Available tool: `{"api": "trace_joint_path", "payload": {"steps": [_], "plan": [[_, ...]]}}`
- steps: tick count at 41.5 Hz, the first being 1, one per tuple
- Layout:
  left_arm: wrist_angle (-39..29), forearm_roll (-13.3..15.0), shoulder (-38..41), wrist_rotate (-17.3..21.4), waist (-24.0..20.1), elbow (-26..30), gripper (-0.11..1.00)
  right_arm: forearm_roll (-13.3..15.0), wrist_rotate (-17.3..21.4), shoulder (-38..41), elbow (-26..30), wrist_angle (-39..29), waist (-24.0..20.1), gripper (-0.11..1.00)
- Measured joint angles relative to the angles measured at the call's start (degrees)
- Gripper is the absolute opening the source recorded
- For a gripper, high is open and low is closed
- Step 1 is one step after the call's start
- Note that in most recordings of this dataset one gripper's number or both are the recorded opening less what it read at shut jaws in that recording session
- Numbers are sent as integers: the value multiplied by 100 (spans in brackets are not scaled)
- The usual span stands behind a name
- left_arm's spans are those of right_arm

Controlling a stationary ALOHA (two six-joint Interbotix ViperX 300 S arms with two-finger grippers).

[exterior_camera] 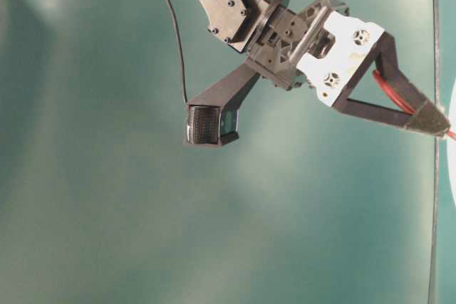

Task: Scoop the yellow hexagonal prism block from the bowl with a spoon using the right arm.
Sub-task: 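Push the spoon under the yellow block toward the bowl's left side, then raise the spoon with the block out of the bowl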

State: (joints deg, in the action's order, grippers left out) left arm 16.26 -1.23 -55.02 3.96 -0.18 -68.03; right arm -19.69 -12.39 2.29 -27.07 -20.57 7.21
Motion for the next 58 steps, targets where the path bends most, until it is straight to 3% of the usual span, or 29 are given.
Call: {"api": "trace_joint_path", "payload": {"steps": [28, 58], "plan": [[0, 0, 0, 0, 0, 0, -1, -18, 26, -229, -360, 492, 0, 24], [0, 0, 0, 0, 9, 0, -1, -44, 35, -1916, -1749, 2795, -281, 24]]}}
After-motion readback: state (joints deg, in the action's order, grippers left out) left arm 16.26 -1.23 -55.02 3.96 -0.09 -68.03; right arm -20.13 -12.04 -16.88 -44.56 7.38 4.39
